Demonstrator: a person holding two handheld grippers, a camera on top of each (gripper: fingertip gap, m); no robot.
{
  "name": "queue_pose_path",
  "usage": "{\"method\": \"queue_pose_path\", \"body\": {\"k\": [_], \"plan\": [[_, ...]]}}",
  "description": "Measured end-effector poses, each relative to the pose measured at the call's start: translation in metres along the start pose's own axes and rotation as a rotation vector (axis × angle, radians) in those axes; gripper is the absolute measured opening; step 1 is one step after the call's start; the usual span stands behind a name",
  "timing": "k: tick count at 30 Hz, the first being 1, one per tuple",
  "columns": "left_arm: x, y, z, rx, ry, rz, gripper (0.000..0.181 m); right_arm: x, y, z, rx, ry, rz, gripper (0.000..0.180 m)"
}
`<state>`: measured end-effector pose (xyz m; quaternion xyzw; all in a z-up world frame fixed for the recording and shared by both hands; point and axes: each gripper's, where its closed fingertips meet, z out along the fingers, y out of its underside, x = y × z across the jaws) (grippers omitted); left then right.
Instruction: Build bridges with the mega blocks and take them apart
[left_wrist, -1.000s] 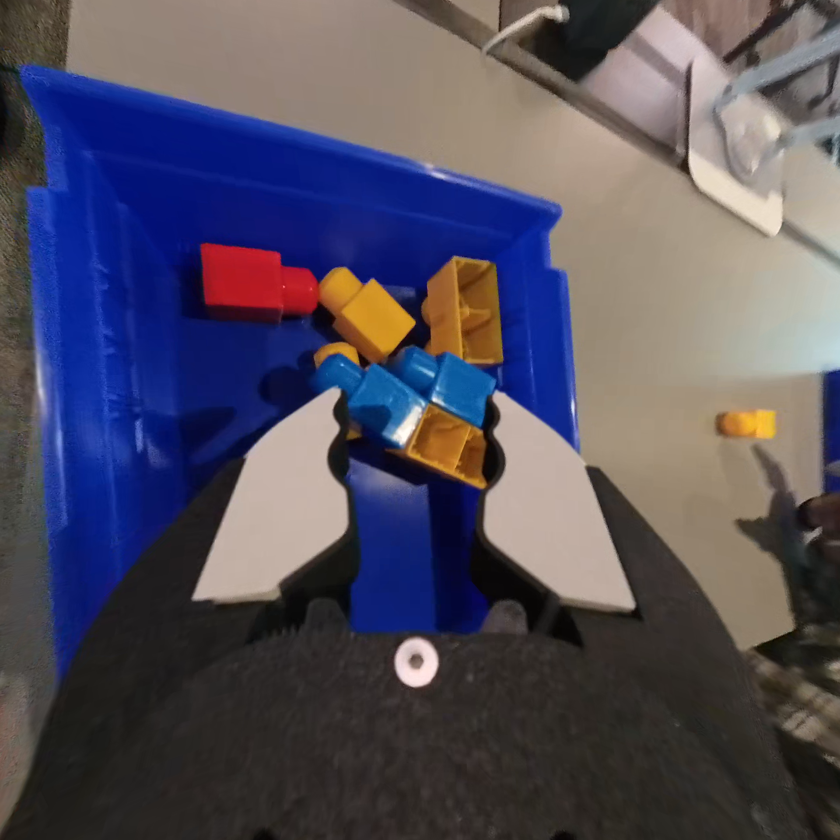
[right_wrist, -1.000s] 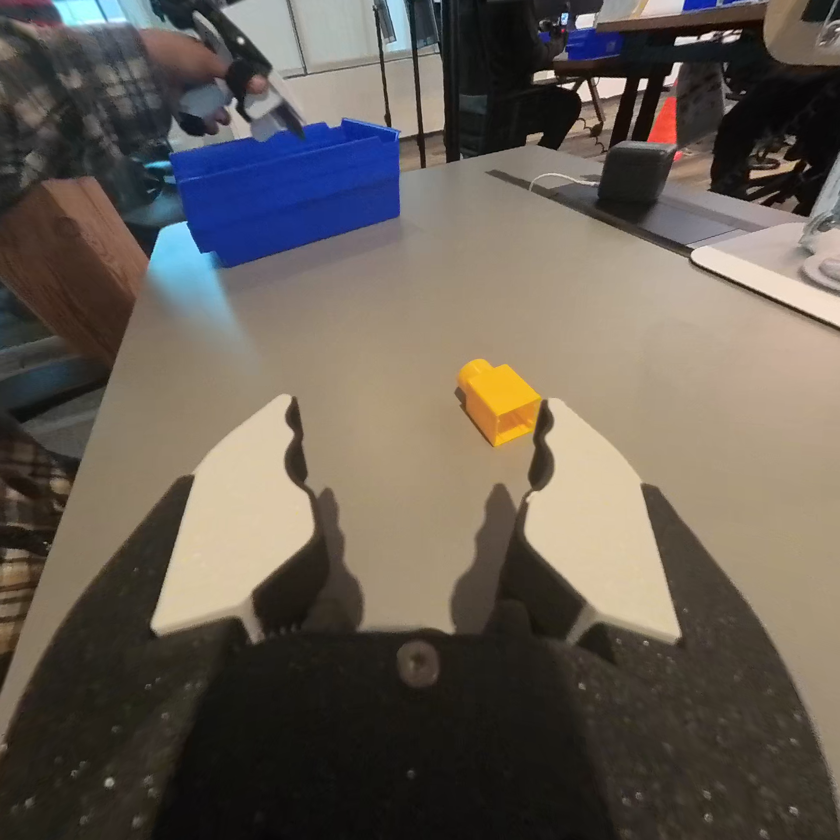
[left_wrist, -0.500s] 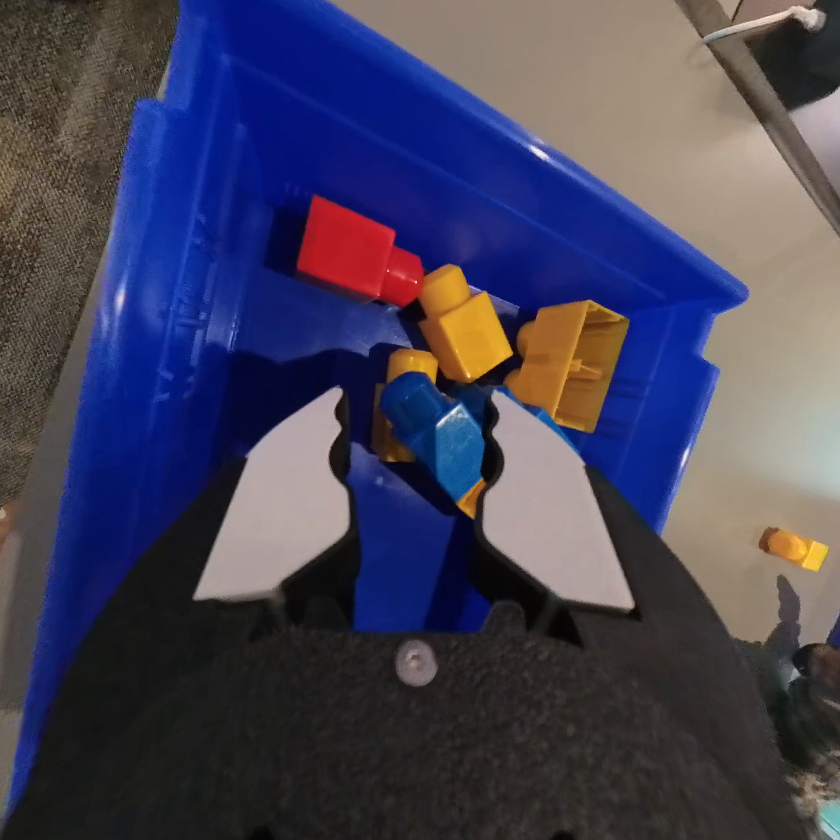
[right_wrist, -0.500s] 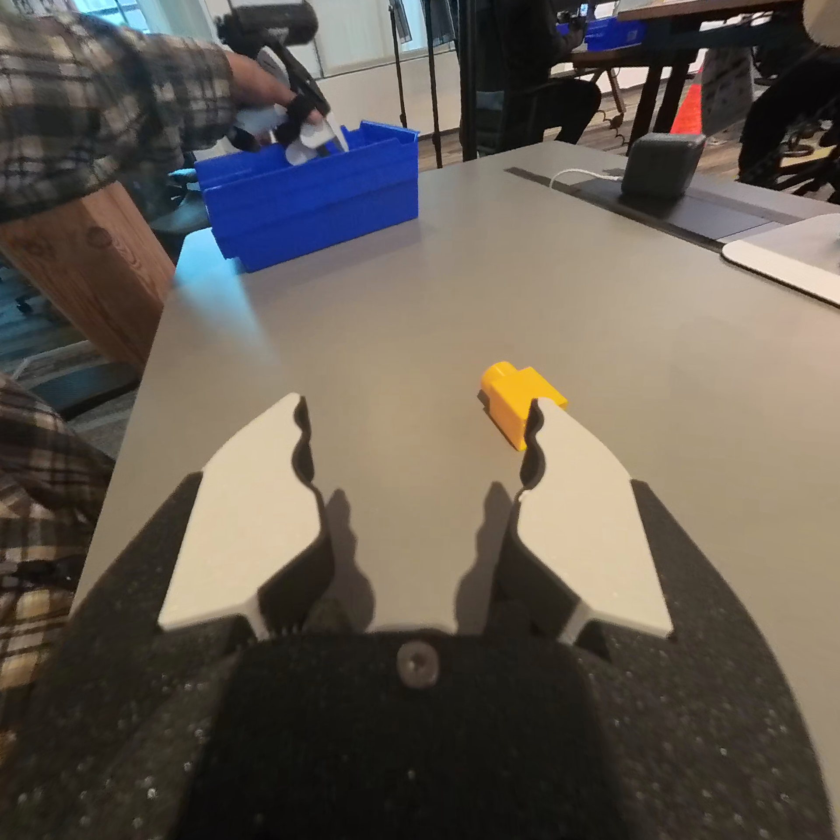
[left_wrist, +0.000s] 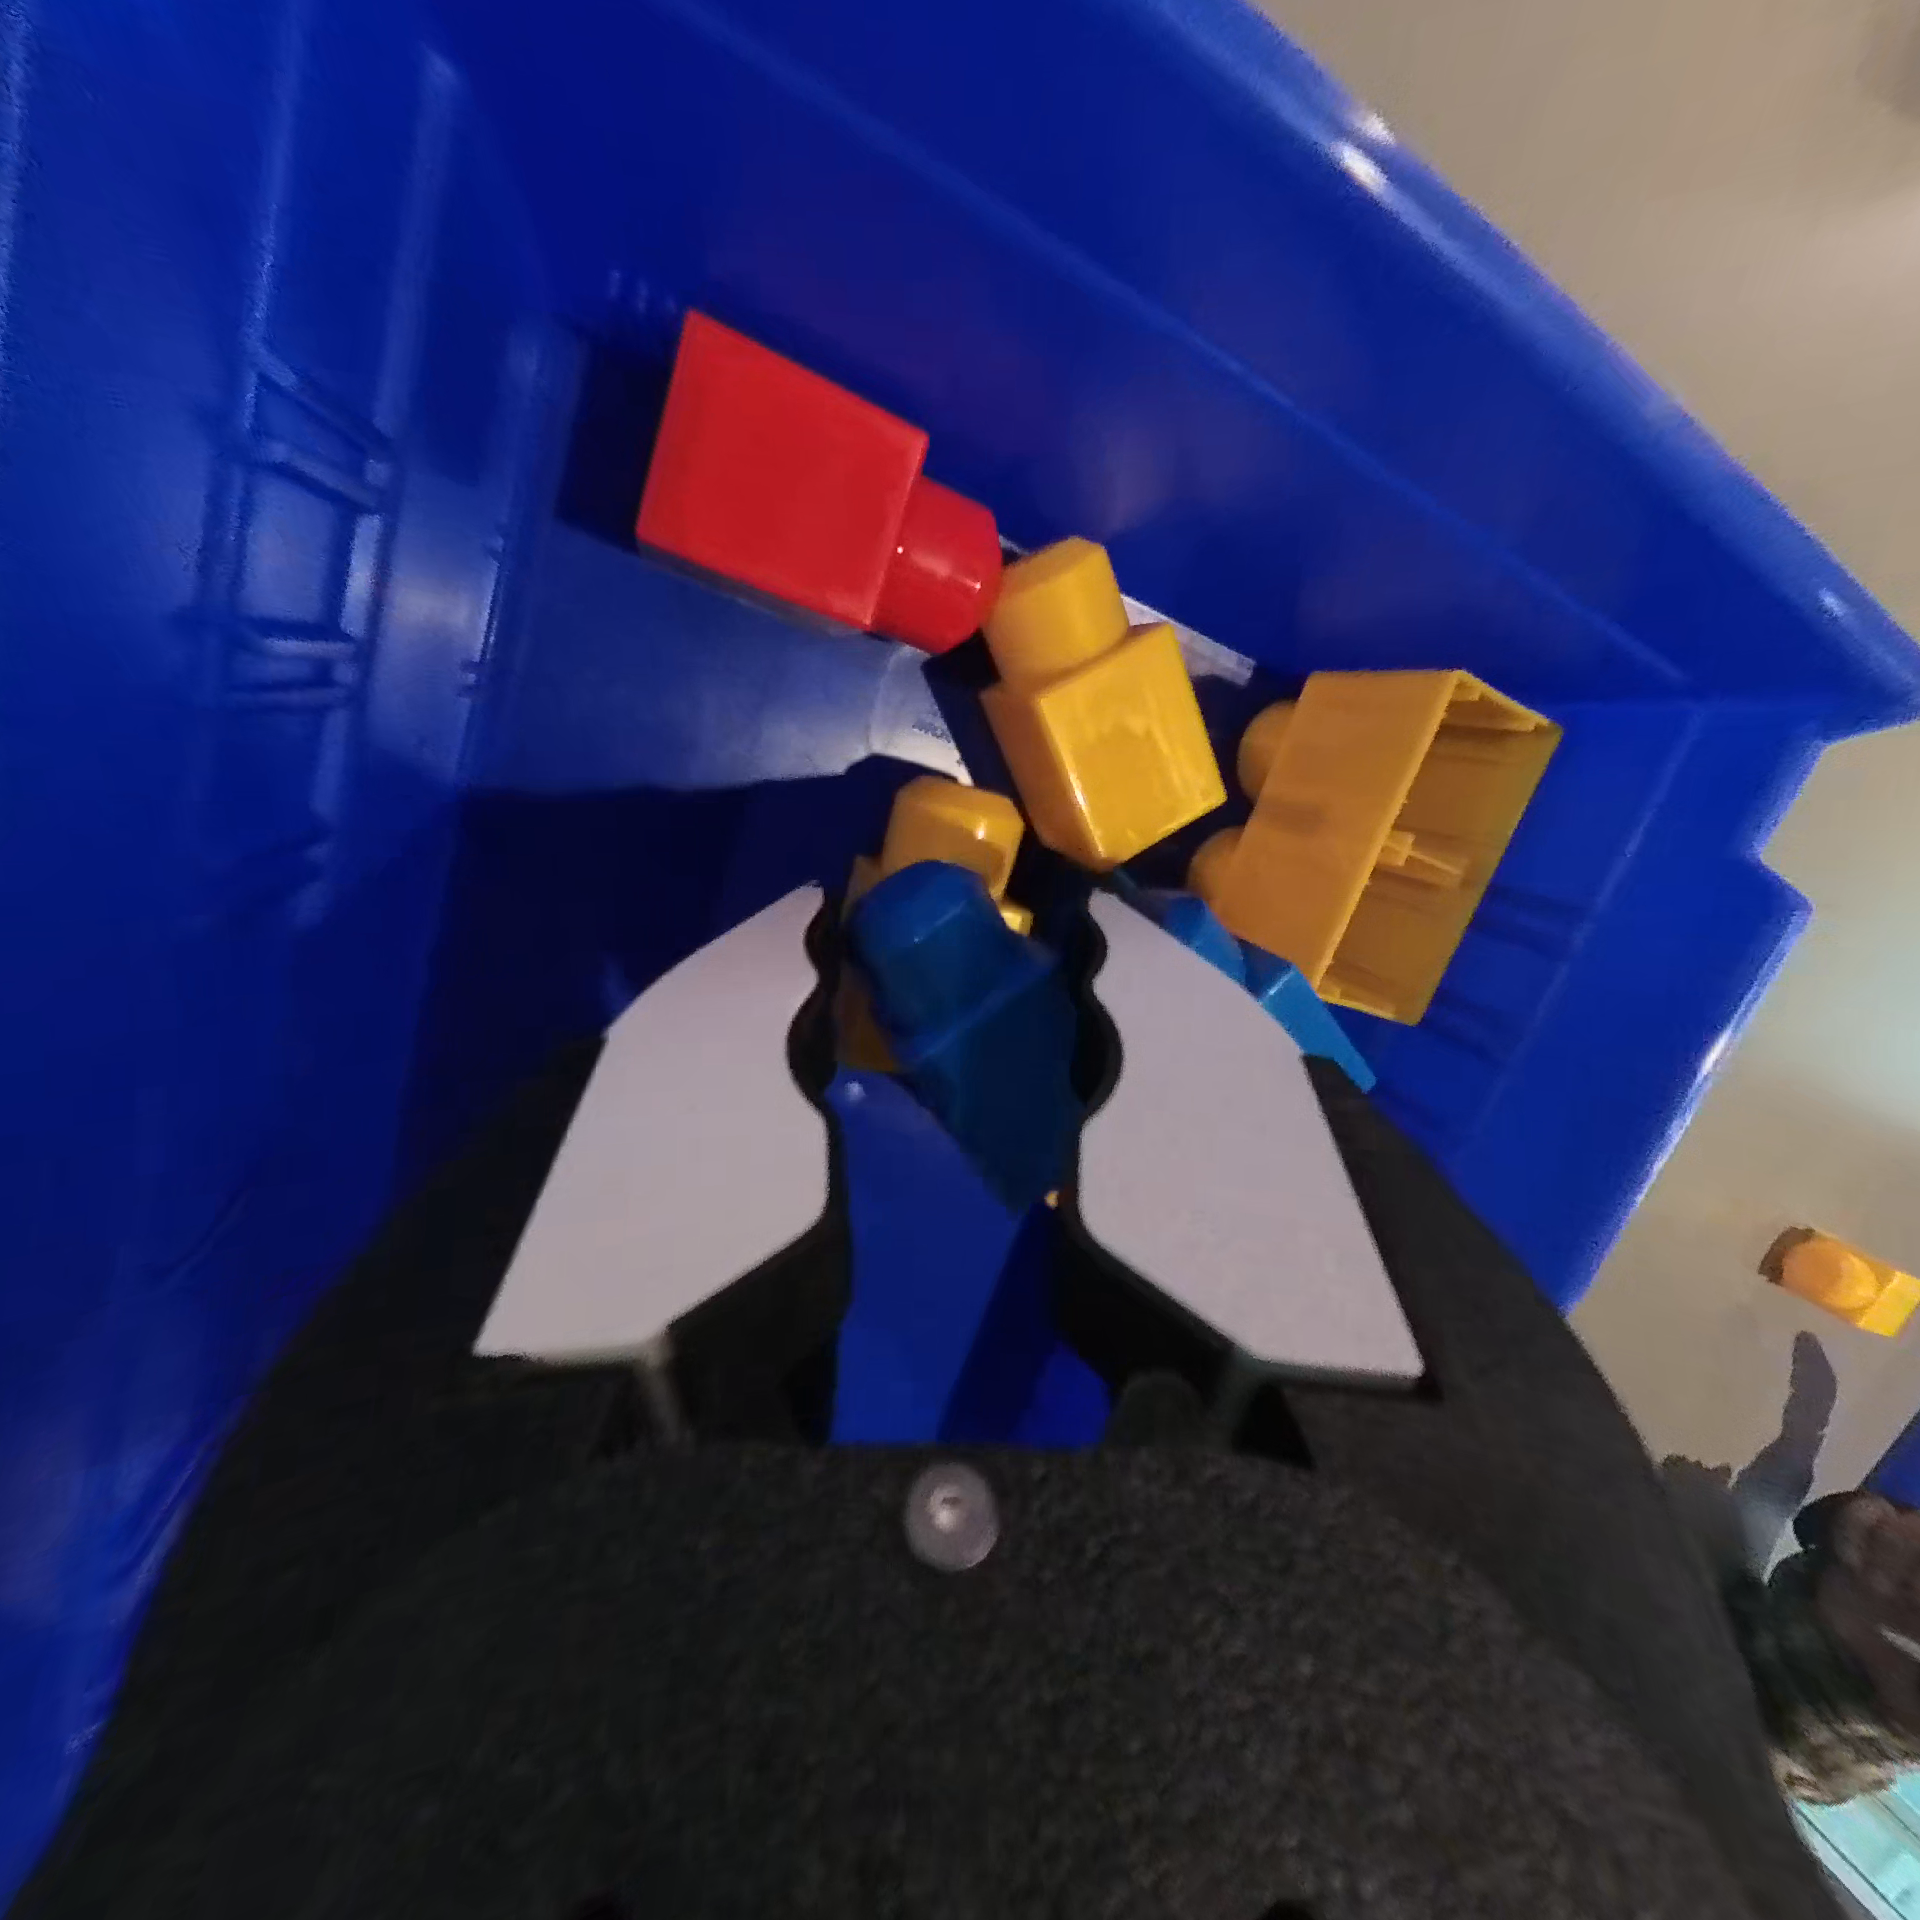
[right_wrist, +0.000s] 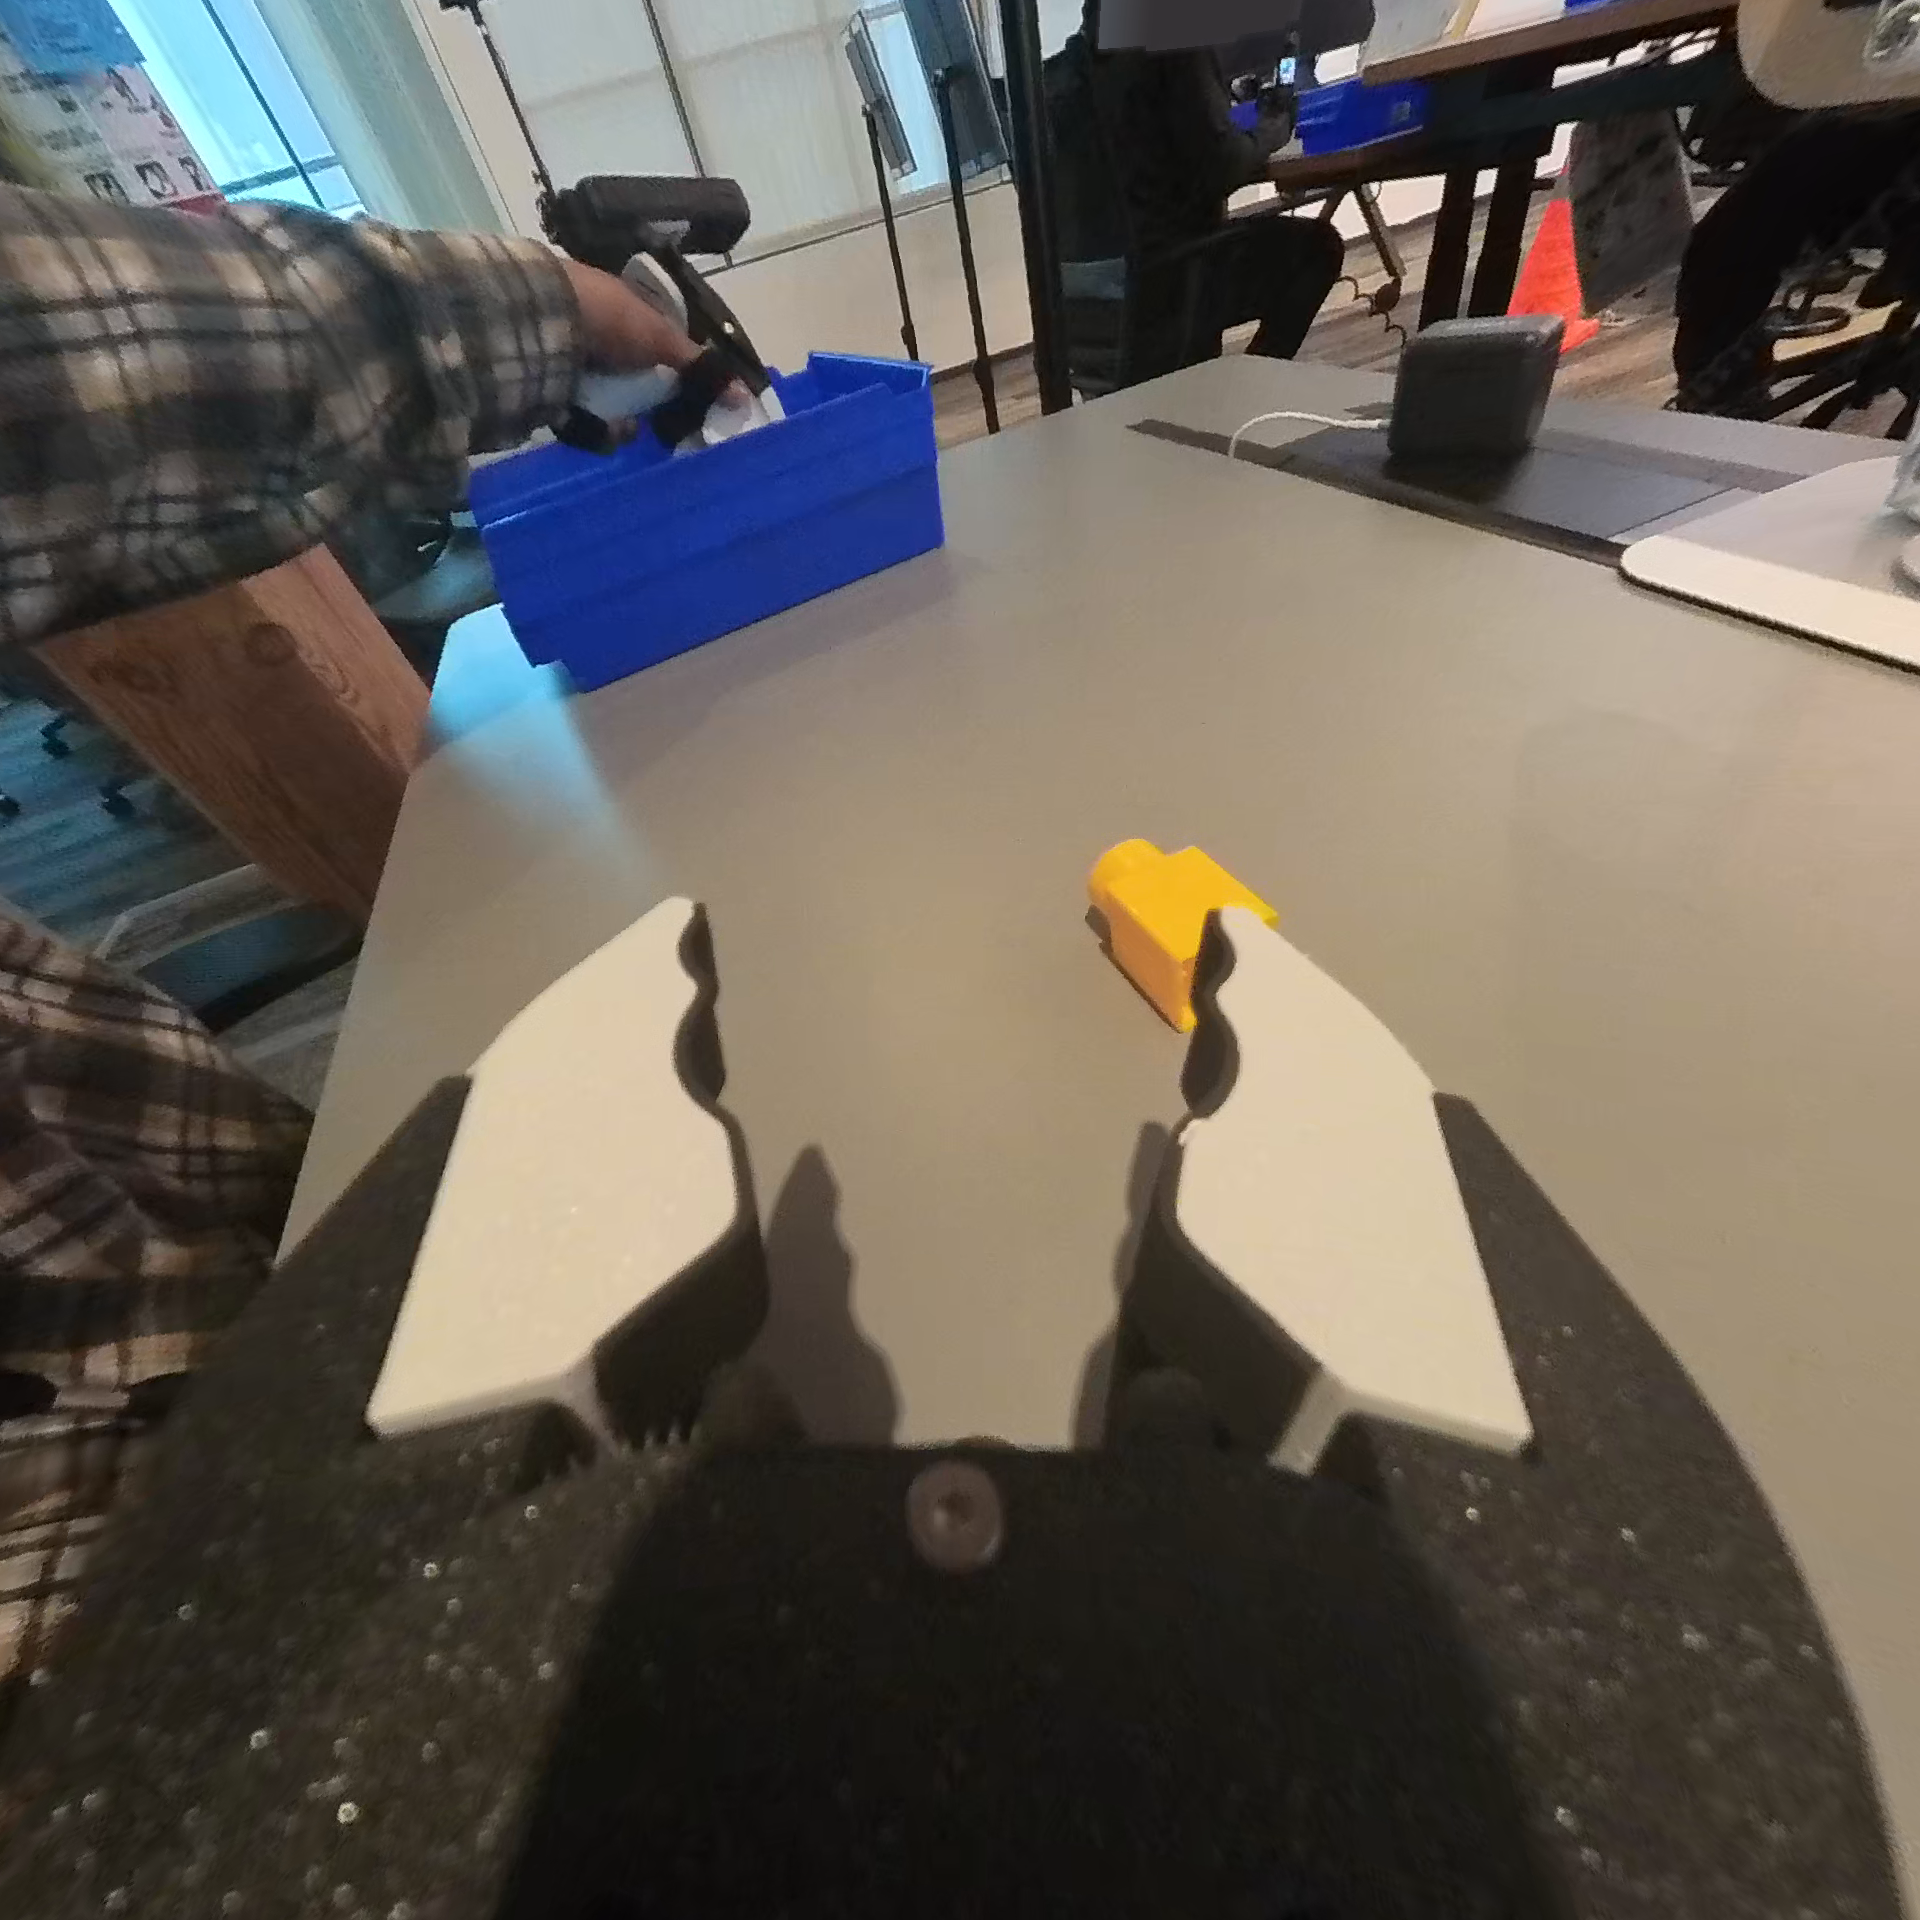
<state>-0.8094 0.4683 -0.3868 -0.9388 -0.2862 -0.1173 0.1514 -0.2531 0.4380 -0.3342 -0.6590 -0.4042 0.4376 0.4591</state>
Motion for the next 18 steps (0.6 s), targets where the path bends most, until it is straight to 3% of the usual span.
{"method": "queue_pose_path", "body": {"k": [5,10,14,18], "plan": [[-0.004,-0.001,-0.005,0.002,-0.010,0.041,0.042,0.000,0.000,0.000,-0.002,0.001,-0.008,0.087],[0.014,-0.024,-0.038,0.132,0.112,0.095,0.041,0.000,0.000,0.001,0.002,0.000,-0.010,0.085],[0.081,-0.042,-0.086,0.317,0.341,0.260,0.040,-0.002,-0.002,0.001,0.012,-0.004,-0.035,0.084],[0.188,-0.022,-0.131,0.465,0.670,0.519,0.040,-0.007,-0.004,0.005,0.037,-0.031,-0.053,0.085]]}}
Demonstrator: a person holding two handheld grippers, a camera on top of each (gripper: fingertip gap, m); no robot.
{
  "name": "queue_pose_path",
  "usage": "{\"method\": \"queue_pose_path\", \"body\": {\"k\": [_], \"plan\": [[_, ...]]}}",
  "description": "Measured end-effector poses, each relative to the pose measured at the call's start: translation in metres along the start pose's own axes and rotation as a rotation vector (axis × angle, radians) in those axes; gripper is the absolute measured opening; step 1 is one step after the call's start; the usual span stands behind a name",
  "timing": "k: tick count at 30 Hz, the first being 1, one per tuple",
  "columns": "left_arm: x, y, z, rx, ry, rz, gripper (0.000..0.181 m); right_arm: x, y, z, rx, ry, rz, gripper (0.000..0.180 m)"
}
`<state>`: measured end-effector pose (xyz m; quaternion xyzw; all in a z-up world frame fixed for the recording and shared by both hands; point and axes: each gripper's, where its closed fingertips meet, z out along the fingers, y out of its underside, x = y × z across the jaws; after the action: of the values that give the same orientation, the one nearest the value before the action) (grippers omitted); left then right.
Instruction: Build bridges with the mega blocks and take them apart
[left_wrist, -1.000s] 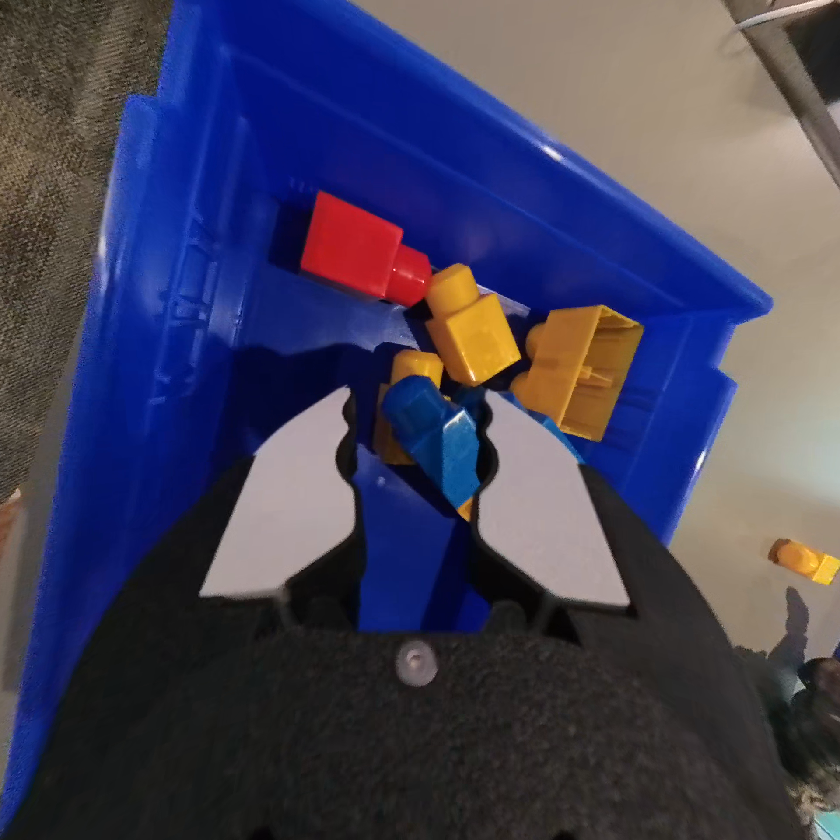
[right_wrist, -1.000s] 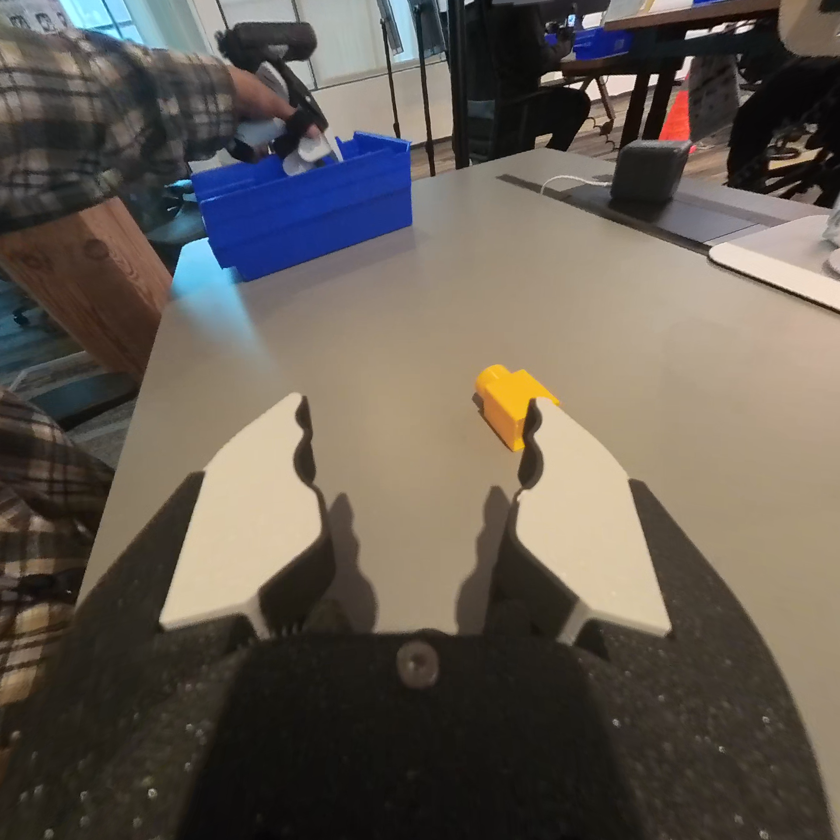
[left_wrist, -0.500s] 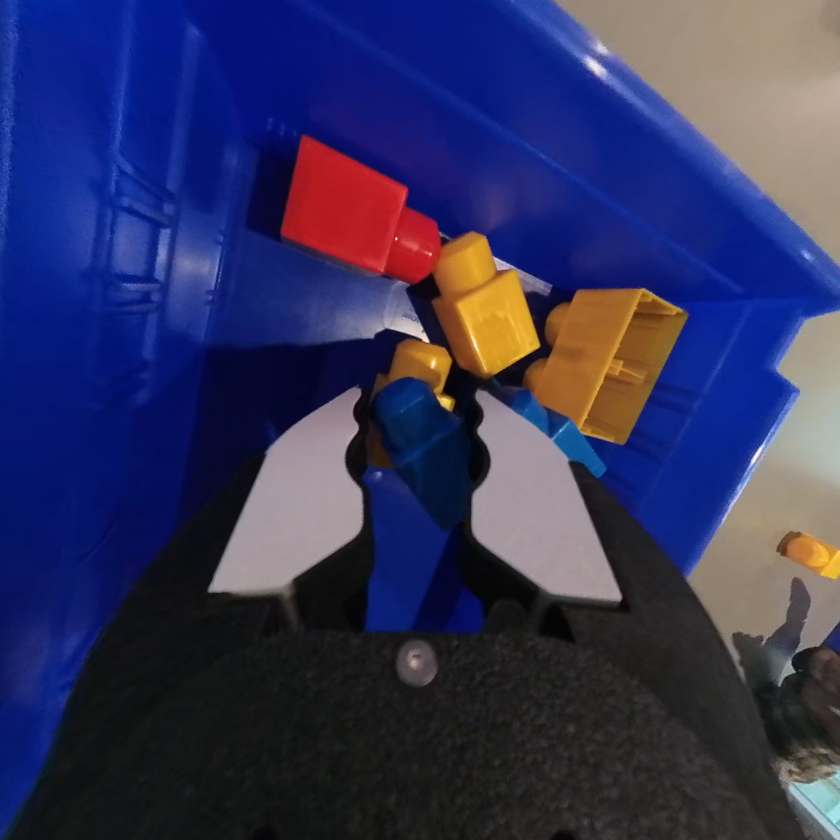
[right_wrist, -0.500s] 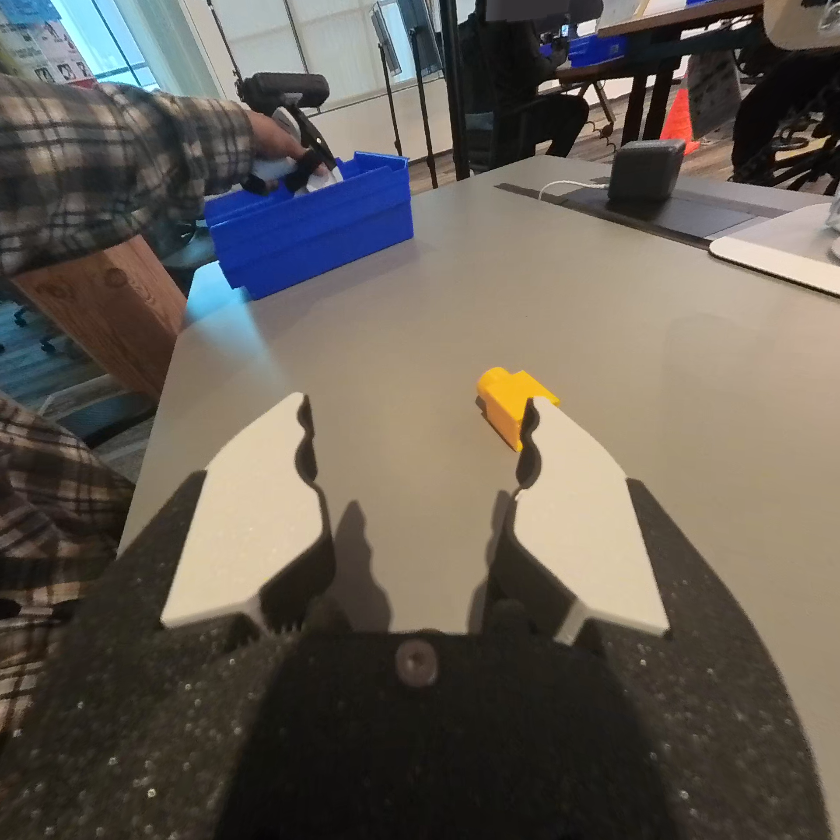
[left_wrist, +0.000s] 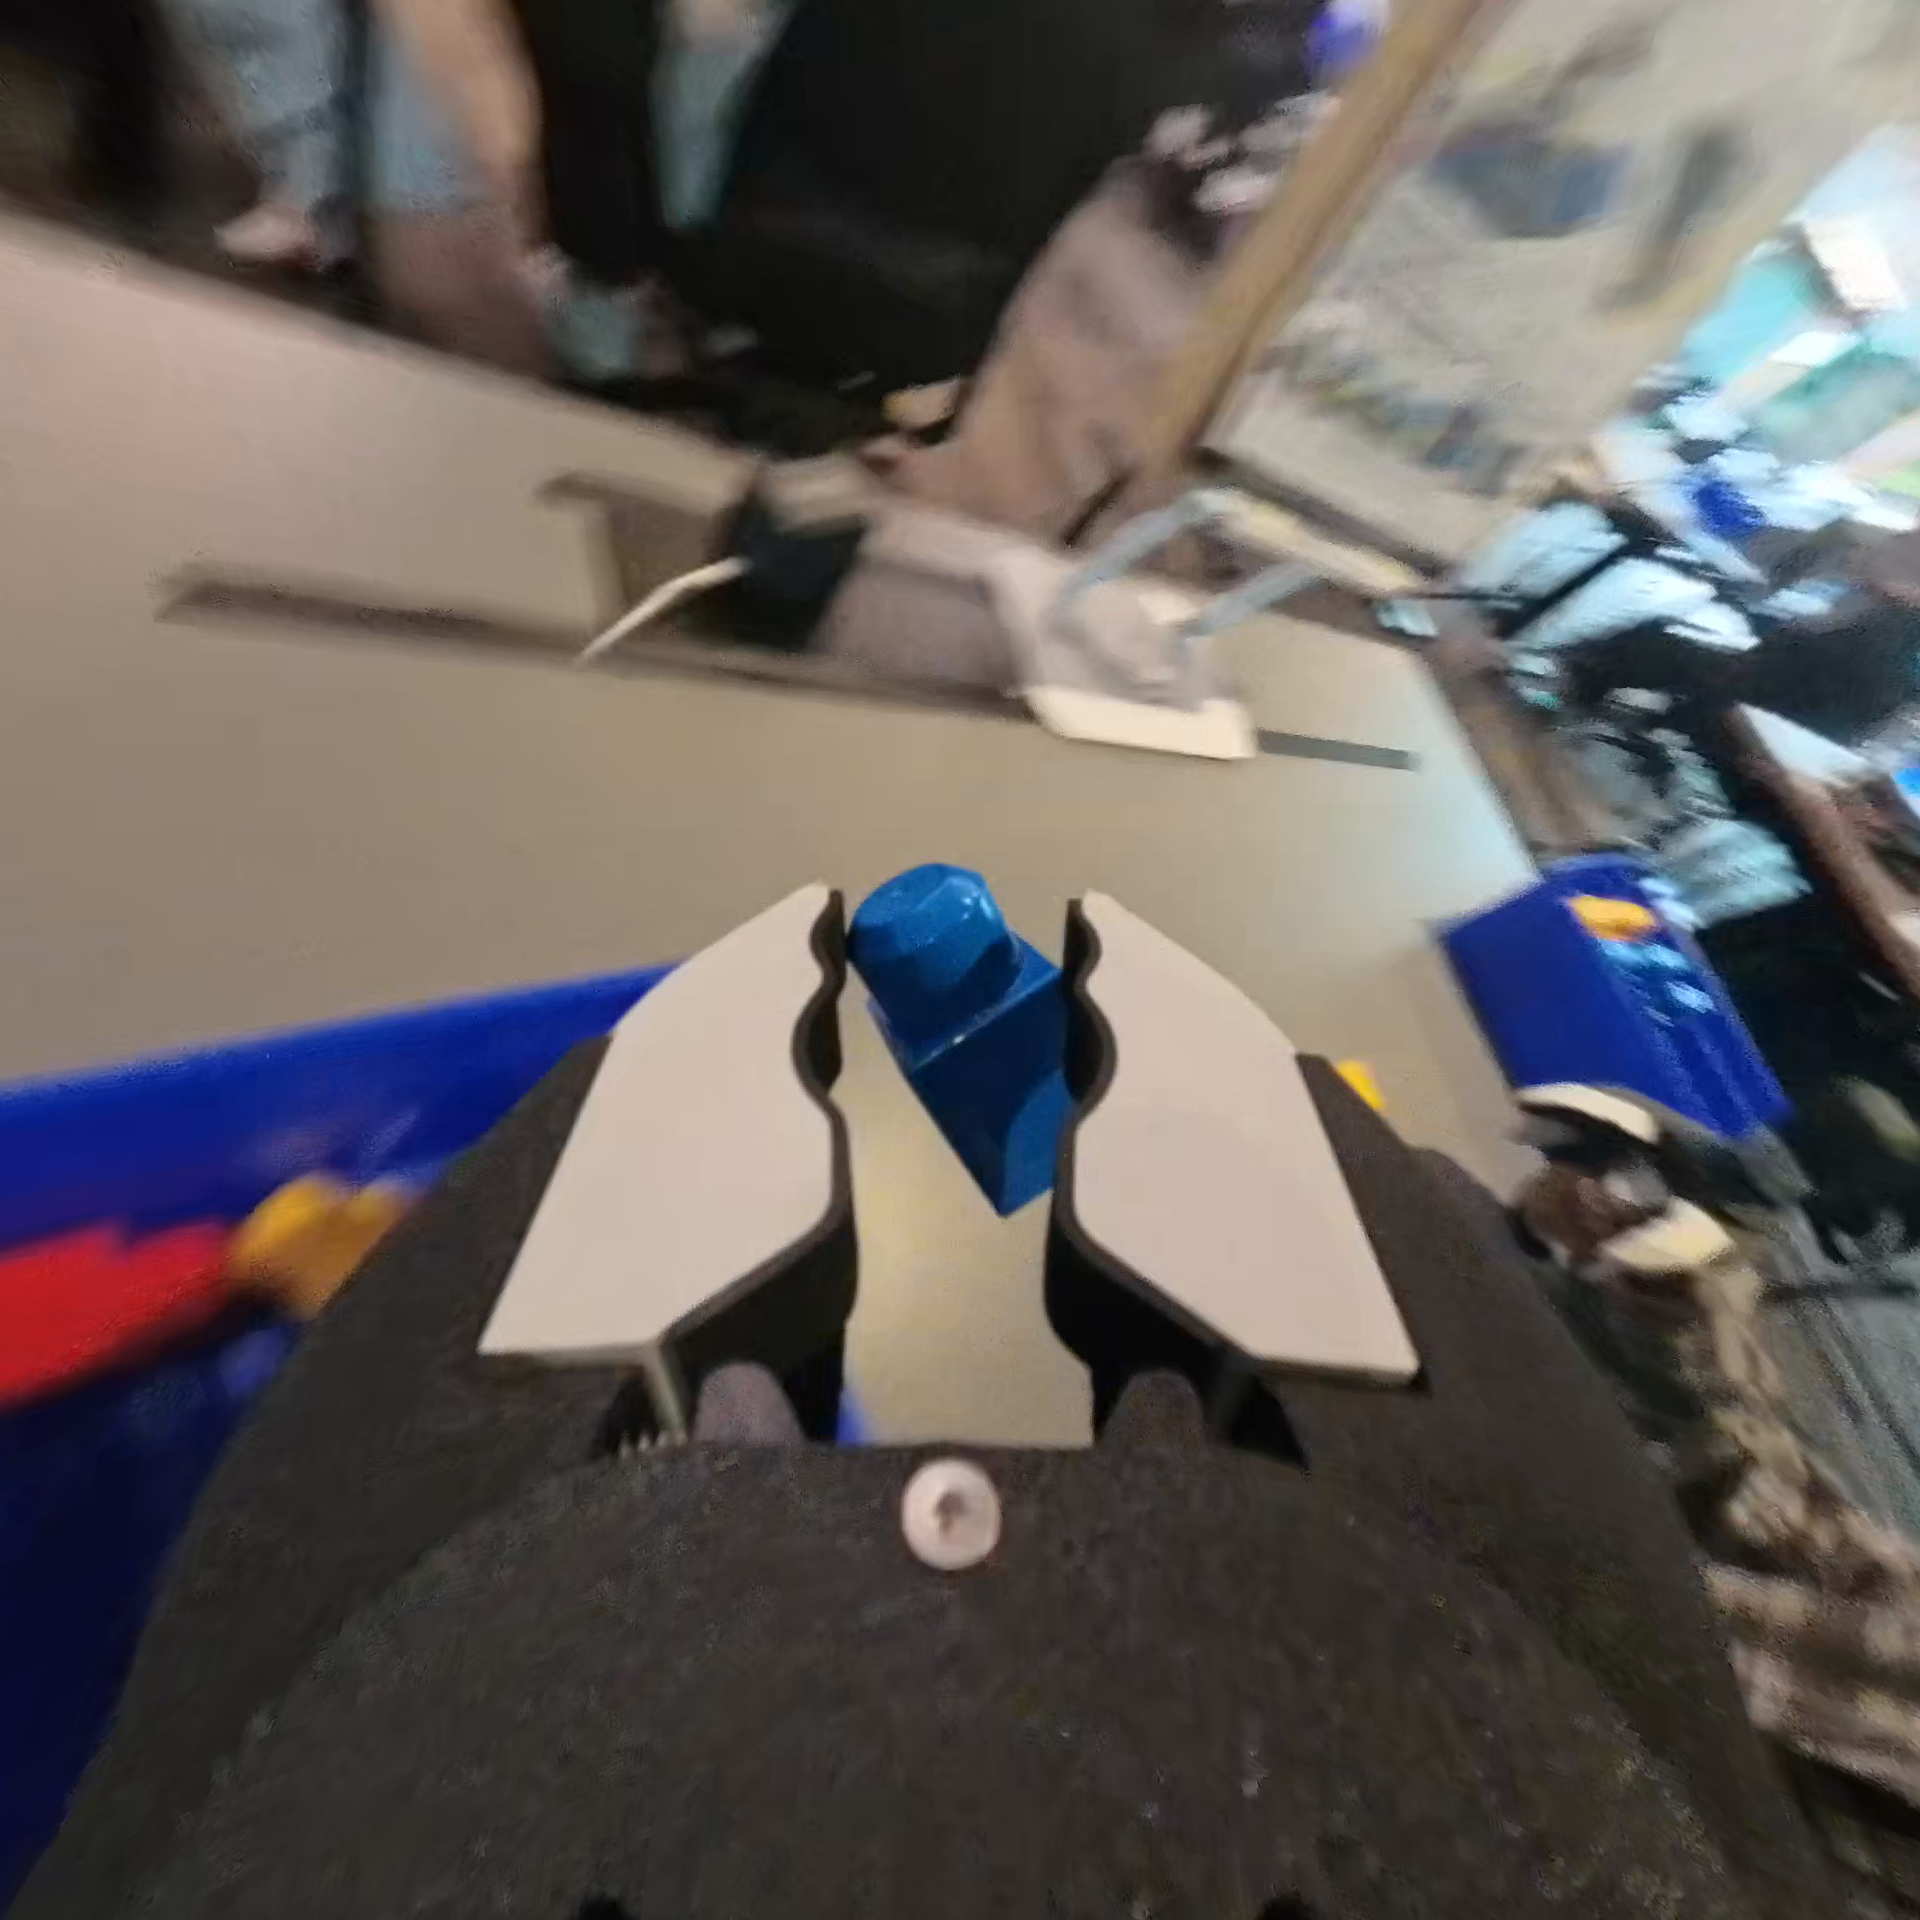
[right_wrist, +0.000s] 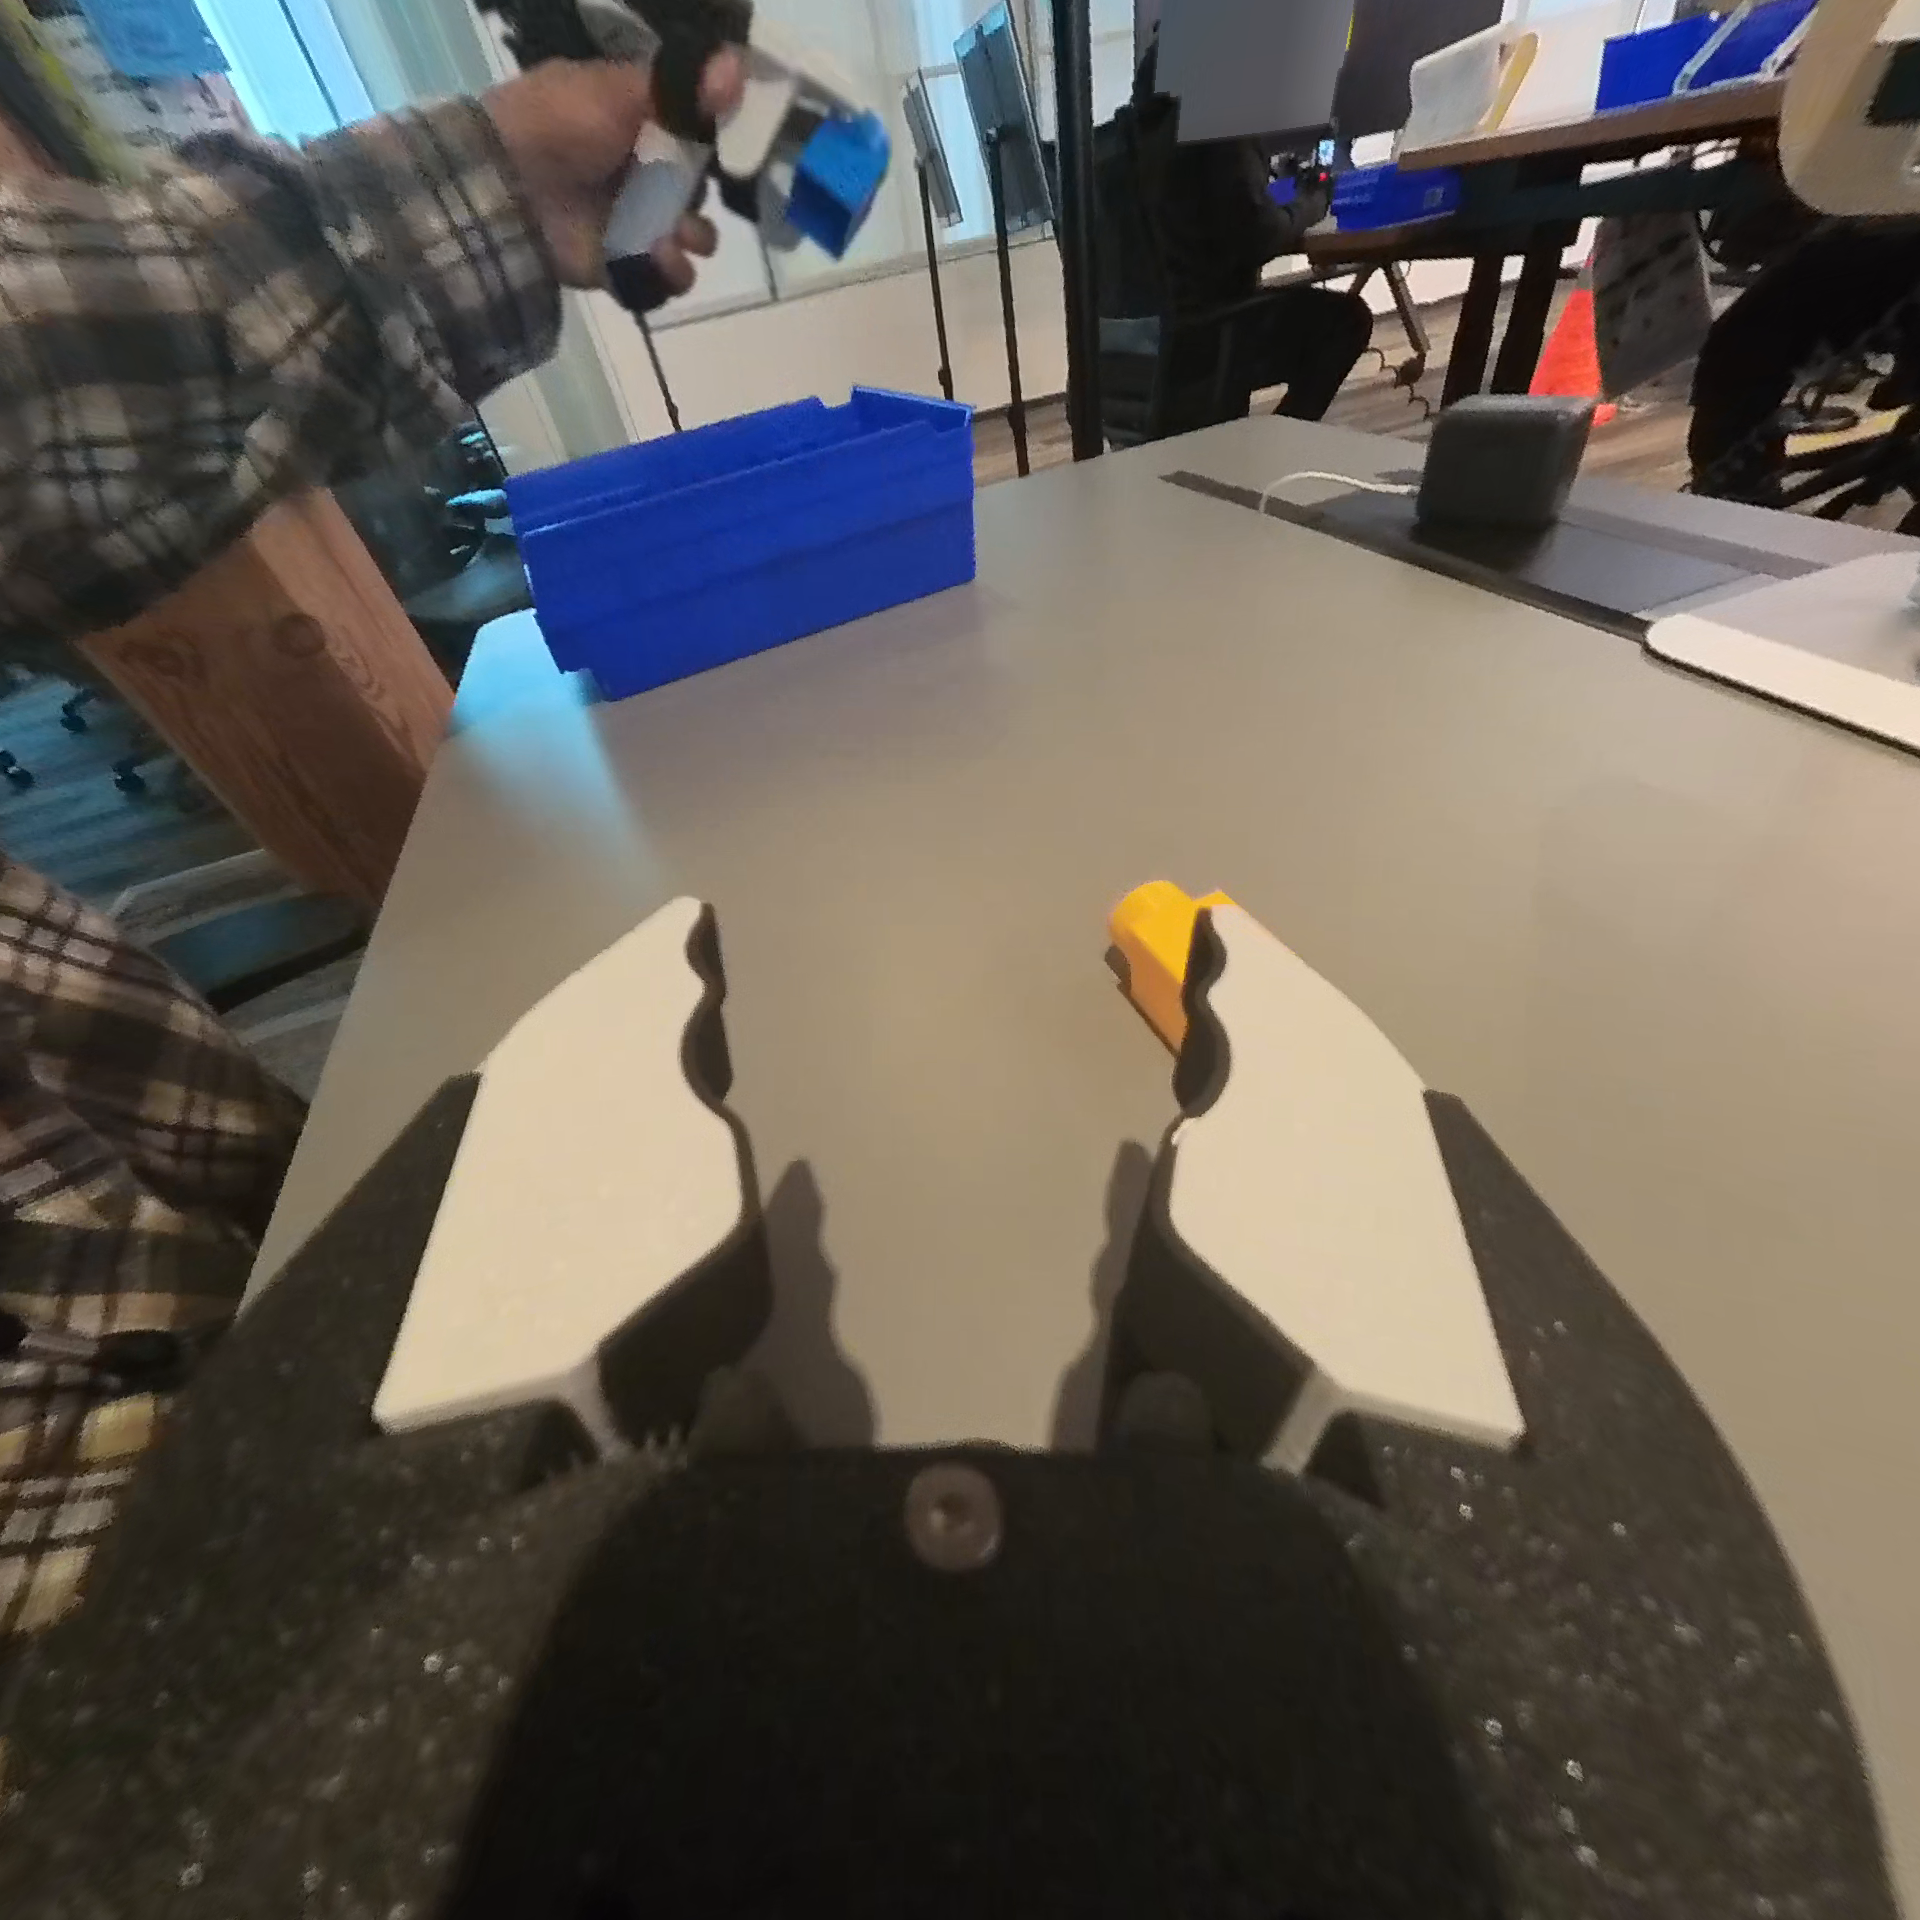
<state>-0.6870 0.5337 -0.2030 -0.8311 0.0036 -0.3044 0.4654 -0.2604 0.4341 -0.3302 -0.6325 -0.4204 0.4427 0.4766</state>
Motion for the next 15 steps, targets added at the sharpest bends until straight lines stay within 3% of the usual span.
{"method": "queue_pose_path", "body": {"k": [3,8,11,15], "plan": [[0.088,0.006,0.034,0.076,0.286,0.150,0.040,0.003,-0.004,0.005,0.033,-0.007,0.018,0.085],[0.209,0.067,0.095,0.134,0.752,0.207,0.029,-0.011,-0.055,0.027,0.193,-0.194,0.209,0.085],[0.244,0.110,0.135,0.110,0.905,0.124,0.028,-0.001,-0.064,0.057,0.136,-0.215,0.224,0.088],[0.266,0.137,0.153,0.151,1.057,0.075,0.028,0.006,-0.071,0.072,0.194,-0.368,0.400,0.079]]}}
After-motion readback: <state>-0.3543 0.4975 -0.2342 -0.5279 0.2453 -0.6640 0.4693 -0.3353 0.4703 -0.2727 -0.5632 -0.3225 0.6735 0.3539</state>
